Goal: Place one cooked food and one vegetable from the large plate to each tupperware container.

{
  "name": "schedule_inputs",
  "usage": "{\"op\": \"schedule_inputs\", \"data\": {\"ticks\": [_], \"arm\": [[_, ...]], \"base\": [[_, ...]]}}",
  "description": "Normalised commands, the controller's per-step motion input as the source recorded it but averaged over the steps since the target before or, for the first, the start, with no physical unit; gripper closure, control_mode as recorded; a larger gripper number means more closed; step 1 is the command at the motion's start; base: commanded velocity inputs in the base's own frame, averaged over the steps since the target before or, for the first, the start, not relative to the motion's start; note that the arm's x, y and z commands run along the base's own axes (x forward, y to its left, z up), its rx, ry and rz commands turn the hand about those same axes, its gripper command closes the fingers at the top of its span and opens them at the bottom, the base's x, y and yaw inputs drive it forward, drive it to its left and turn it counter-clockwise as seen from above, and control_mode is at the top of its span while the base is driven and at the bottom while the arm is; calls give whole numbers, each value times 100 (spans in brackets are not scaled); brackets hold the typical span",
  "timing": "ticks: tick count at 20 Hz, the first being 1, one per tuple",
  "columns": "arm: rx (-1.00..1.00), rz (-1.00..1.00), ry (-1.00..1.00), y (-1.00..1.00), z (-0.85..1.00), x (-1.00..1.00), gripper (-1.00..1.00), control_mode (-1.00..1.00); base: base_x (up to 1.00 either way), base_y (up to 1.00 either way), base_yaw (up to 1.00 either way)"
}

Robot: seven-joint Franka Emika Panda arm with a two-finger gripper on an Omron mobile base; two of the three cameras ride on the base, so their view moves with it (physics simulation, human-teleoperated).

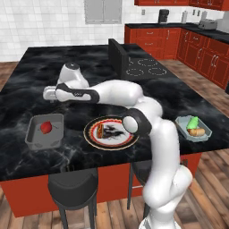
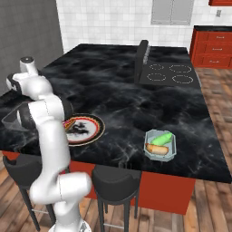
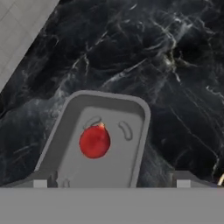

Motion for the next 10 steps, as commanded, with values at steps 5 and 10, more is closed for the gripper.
{"op": "schedule_inputs", "data": {"ticks": [5,10], "arm": [[15,-17,-1,-100,41,-100,-100,-100],[1,-18,0,-100,1,-100,-100,-100]], "base": [[0,0,0],[0,0,0]]}}
